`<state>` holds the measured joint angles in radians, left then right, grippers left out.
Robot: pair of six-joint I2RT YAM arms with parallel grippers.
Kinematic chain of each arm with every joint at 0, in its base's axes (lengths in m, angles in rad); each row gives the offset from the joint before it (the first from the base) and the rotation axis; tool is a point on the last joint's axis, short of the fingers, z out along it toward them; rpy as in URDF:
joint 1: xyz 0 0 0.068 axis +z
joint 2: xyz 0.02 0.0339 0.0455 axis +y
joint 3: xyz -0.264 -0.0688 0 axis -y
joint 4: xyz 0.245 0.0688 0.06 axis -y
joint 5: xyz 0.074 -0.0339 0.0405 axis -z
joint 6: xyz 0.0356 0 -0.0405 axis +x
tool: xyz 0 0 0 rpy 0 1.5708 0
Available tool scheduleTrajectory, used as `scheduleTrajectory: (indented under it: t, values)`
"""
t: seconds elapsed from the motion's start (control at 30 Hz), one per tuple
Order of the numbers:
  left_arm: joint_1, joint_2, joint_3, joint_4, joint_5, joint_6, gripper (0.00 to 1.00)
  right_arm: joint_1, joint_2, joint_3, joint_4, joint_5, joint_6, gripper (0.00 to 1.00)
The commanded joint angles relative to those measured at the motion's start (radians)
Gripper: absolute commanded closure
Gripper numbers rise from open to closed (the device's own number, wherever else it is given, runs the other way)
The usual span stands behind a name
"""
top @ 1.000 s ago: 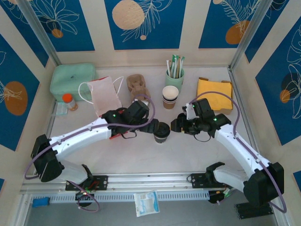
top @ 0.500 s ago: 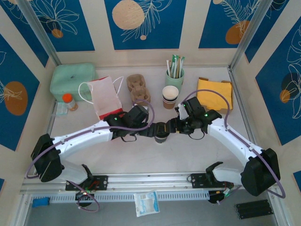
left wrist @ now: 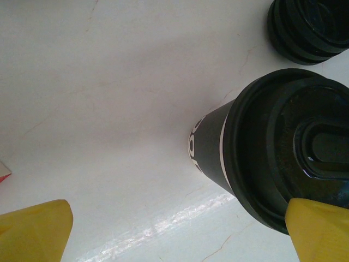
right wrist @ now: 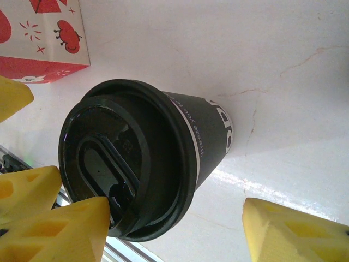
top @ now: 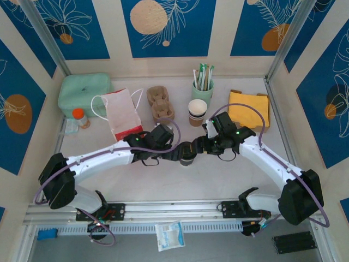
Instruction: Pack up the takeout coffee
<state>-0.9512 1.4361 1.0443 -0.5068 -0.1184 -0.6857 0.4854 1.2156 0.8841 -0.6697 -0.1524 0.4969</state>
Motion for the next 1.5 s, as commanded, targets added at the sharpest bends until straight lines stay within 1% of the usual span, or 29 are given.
scheduleTrajectory:
  t: [0.0, 0.27, 0.47, 0.6, 0.8, 1.23, 1.37, 1.47]
  values:
    - [0.002, 0.010, -0.029, 0.008, 0.010, -0.019, 0.00, 0.005, 0.002, -0.014, 0.005, 0.007, -0.007, 0.34]
    - [0.002, 0.014, -0.059, 0.022, 0.005, -0.023, 0.01, 0.005, 0.005, -0.059, 0.023, 0.020, 0.004, 0.35]
    - [0.001, 0.017, -0.096, 0.042, 0.014, -0.034, 0.01, 0.004, 0.009, -0.127, 0.034, 0.056, 0.058, 0.35]
    - [0.002, 0.028, -0.124, 0.061, 0.021, -0.044, 0.01, 0.004, 0.001, -0.158, 0.049, 0.056, 0.084, 0.36]
    - [0.000, 0.032, -0.115, 0.056, 0.022, -0.039, 0.01, 0.005, 0.006, -0.113, 0.034, 0.041, 0.070, 0.35]
    - [0.002, -0.016, -0.033, 0.002, 0.003, -0.015, 0.01, -0.011, 0.045, 0.096, -0.017, -0.055, 0.026, 0.33]
    - [0.002, -0.026, -0.023, -0.006, 0.000, -0.014, 0.00, -0.027, 0.032, 0.118, -0.029, -0.061, 0.024, 0.34]
    - [0.001, -0.035, -0.012, -0.011, 0.000, -0.012, 0.01, -0.051, -0.010, 0.098, -0.038, -0.056, 0.033, 0.34]
